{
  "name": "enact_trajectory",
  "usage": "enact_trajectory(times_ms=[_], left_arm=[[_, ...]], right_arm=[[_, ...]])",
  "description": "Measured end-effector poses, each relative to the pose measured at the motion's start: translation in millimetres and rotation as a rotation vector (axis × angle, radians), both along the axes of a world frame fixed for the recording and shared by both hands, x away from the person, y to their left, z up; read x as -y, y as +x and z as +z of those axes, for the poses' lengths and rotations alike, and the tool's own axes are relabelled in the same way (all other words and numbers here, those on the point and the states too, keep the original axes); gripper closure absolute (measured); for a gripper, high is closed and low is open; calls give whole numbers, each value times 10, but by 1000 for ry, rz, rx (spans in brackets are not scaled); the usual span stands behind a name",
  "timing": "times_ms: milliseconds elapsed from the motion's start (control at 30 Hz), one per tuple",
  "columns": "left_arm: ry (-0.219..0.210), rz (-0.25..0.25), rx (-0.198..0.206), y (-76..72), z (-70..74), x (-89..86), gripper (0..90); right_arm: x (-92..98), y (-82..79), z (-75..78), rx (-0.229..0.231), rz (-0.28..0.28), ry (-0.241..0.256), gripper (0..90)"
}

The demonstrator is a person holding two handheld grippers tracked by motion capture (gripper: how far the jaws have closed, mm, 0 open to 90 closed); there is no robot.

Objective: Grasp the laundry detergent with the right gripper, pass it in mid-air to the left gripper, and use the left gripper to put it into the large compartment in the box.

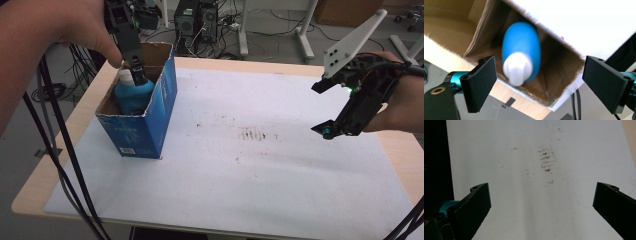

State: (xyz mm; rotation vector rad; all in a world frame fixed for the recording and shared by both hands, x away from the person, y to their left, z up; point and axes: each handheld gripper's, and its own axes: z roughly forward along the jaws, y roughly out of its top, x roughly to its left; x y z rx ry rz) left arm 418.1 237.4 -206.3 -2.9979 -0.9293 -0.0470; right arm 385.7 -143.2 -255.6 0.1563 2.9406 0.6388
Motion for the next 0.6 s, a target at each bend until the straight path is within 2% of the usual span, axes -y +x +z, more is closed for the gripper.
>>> enact_trajectory(times_ms=[300, 600], left_arm=[[-21, -127, -13, -95, 58, 329, 90], [-32, -229, -29, -152, 17, 579, 73]], right_arm=[[47, 85, 59, -35, 3, -61, 6], [13, 116, 74, -61, 52, -143, 6]])
